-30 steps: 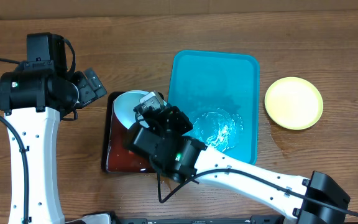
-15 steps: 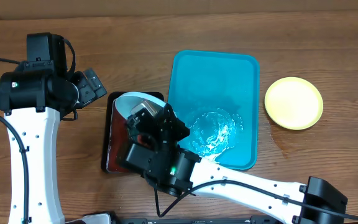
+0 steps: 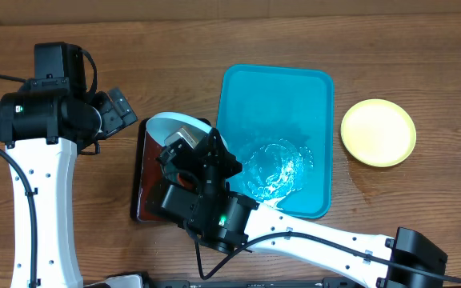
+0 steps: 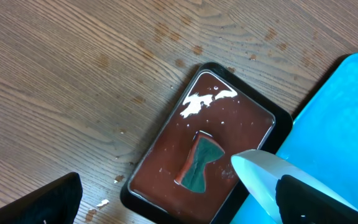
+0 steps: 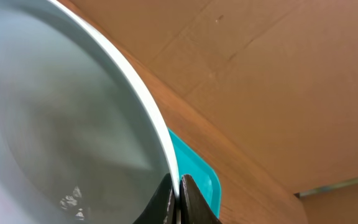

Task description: Clean dirty plates on tray and stack at the side

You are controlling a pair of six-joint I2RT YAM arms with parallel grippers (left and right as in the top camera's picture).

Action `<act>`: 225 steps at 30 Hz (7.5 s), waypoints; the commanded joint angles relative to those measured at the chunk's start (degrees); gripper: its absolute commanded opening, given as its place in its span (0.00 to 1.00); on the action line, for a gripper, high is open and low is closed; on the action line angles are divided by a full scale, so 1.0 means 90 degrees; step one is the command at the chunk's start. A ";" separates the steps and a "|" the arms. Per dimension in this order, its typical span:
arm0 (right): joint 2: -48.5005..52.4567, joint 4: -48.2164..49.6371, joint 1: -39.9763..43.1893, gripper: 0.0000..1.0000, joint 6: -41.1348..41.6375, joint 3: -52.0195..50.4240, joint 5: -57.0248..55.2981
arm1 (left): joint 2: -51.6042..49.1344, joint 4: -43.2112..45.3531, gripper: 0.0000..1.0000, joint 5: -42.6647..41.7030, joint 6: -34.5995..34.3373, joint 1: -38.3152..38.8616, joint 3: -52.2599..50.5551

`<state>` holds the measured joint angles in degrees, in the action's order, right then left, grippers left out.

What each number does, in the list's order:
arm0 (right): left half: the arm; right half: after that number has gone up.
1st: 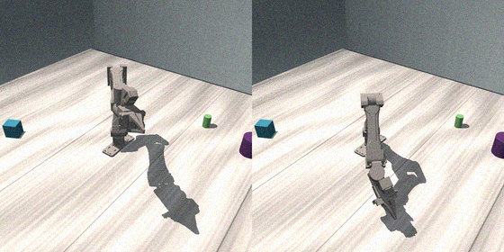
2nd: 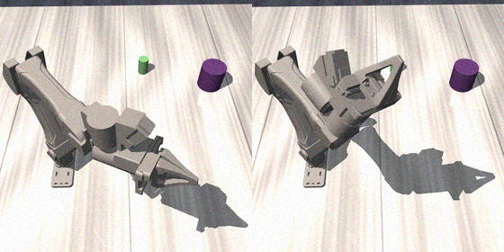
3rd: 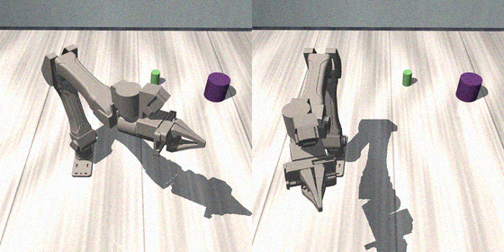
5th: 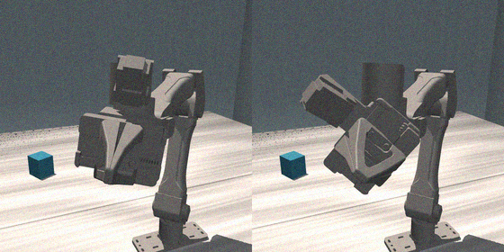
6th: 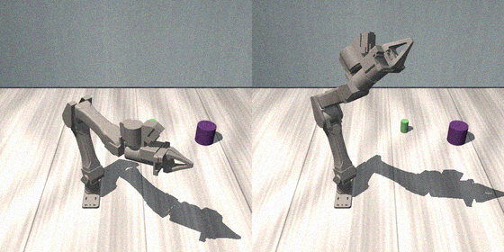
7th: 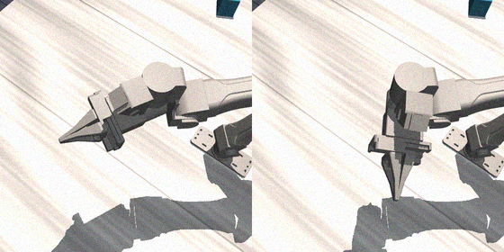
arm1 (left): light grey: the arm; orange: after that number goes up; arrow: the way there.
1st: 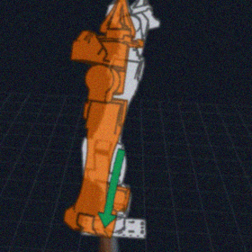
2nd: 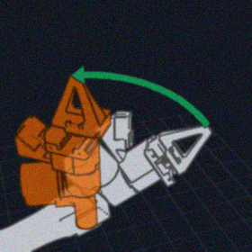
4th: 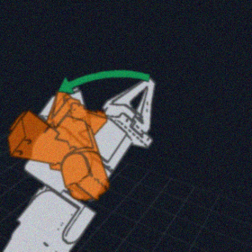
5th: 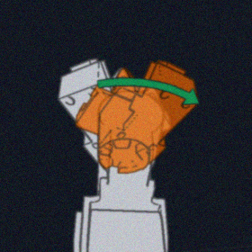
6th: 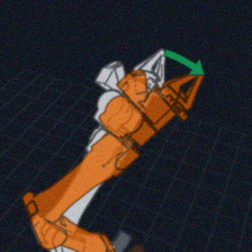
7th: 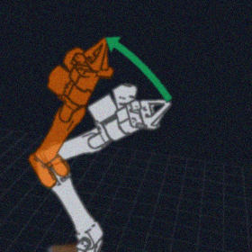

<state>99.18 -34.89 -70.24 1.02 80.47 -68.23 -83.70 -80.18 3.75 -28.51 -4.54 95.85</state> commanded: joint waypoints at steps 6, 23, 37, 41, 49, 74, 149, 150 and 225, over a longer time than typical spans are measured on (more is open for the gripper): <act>-0.0078 0.0374 -0.0029 0.04 -0.0335 0.0148 -0.0168 | 0.0007 0.0007 1.00 0.0124 0.0000 -0.0005 0.0070; -0.0078 0.0410 -0.0029 0.04 -0.0335 0.0146 -0.0053 | 0.0007 0.0007 1.00 0.0124 0.0002 -0.0005 0.0070; -0.0078 0.0408 0.0095 0.04 -0.0068 0.0146 0.0301 | 0.0007 0.0007 1.00 0.0124 0.0002 -0.0005 0.0070; -0.0078 -0.0012 0.0585 0.04 0.1243 0.0146 0.1566 | 0.0007 0.0007 1.00 0.0124 0.0002 -0.0005 0.0070; -0.0342 -0.1192 0.2907 0.04 0.2273 0.0818 0.6407 | 0.0007 0.0007 1.00 0.0124 0.0002 -0.0005 0.0070; 0.0651 -0.2778 1.1026 0.04 0.2560 -0.0481 0.9075 | 0.0007 0.0007 1.00 0.0124 0.0002 -0.0005 0.0070; -1.1001 0.2555 0.7087 1.00 -0.0114 -0.7803 0.8043 | 0.0007 0.0007 1.00 0.0124 0.0002 -0.0005 0.0070; -1.0999 0.2679 0.7087 1.00 -0.0114 -0.7907 0.8046 | 0.0007 0.0007 1.00 0.0124 0.0002 -0.0005 0.0070; -1.0982 0.3388 0.6773 1.00 -0.0119 -0.8888 0.8087 | 0.6377 0.5659 1.00 -0.0386 0.1919 0.0498 -0.5464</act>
<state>0.73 -4.64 -9.04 -0.01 1.04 4.62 -31.77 -33.30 2.24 -13.43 0.67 53.34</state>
